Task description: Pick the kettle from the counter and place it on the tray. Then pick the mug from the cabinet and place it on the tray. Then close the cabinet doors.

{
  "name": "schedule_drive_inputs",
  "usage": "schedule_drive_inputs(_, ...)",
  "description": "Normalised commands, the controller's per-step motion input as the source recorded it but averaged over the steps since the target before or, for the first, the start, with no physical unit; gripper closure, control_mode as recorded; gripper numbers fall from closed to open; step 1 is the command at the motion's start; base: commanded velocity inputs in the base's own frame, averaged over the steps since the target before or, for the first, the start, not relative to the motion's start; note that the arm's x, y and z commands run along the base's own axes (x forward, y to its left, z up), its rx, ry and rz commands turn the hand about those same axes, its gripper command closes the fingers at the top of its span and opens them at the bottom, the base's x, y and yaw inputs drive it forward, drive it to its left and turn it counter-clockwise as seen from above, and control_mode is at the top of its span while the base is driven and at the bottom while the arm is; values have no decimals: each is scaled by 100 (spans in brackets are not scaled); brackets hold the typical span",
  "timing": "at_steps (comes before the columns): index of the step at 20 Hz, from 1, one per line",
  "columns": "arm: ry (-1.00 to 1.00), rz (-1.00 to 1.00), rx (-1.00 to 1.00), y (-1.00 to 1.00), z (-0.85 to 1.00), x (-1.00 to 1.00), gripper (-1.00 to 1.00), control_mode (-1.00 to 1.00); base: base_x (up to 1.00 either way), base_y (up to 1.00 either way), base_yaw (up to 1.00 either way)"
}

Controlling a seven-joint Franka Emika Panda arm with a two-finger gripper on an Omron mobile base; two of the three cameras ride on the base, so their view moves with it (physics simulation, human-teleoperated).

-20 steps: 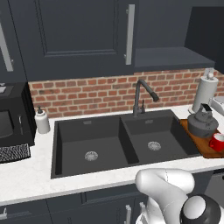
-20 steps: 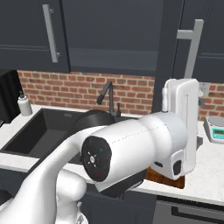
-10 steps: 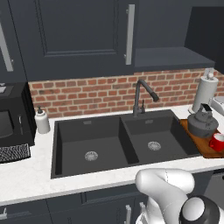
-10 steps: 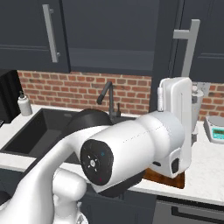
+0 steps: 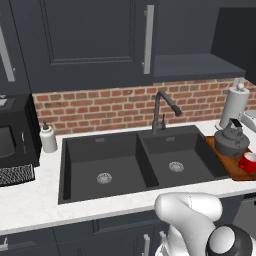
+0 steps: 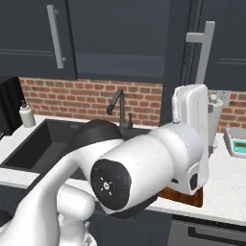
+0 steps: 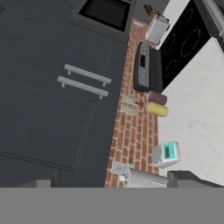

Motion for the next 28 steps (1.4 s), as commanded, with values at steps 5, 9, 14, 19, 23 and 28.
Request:
schedule_drive_inputs(5, 0, 7, 0, 45, 0, 4, -100, -100, 0, 0, 0)
schedule_drive_inputs(9, 0, 9, 0, 55, 0, 0, -100, -100, 0, 0, 0)
schedule_drive_inputs(14, 0, 9, 0, 48, 0, 3, -100, -100, 0, 0, 0)
schedule_drive_inputs(19, 0, 9, 0, 41, 0, 8, -100, -100, 0, 0, 0)
schedule_drive_inputs(23, -1, 9, -3, 55, 0, 8, -100, -100, 0, 0, 0)
schedule_drive_inputs(28, 0, 10, -1, 46, 0, 13, -100, -100, 0, 0, 0)
